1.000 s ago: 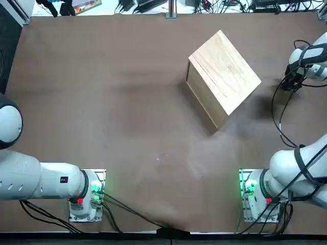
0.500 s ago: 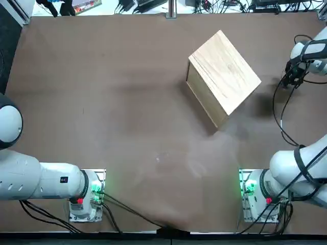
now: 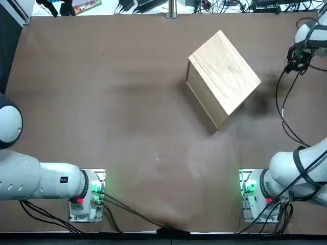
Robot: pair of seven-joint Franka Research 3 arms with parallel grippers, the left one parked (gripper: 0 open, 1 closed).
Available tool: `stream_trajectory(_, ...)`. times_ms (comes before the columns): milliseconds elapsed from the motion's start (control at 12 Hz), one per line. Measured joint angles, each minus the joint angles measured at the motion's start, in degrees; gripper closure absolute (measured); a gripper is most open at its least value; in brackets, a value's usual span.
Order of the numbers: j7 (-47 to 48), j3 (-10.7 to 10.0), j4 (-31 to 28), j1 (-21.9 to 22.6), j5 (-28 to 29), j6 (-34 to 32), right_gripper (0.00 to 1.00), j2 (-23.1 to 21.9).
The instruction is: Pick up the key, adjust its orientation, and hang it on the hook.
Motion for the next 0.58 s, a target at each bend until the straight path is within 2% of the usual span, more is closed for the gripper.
stream_trajectory(250, -3.5, 0.1, 2.4, 2.7, 0.0, -5.5, 0.96, -3.1)
stream_trajectory(583, -10.6, 0.2, 8.2, 6.3, 0.0, -14.5, 0.96, -4.0)
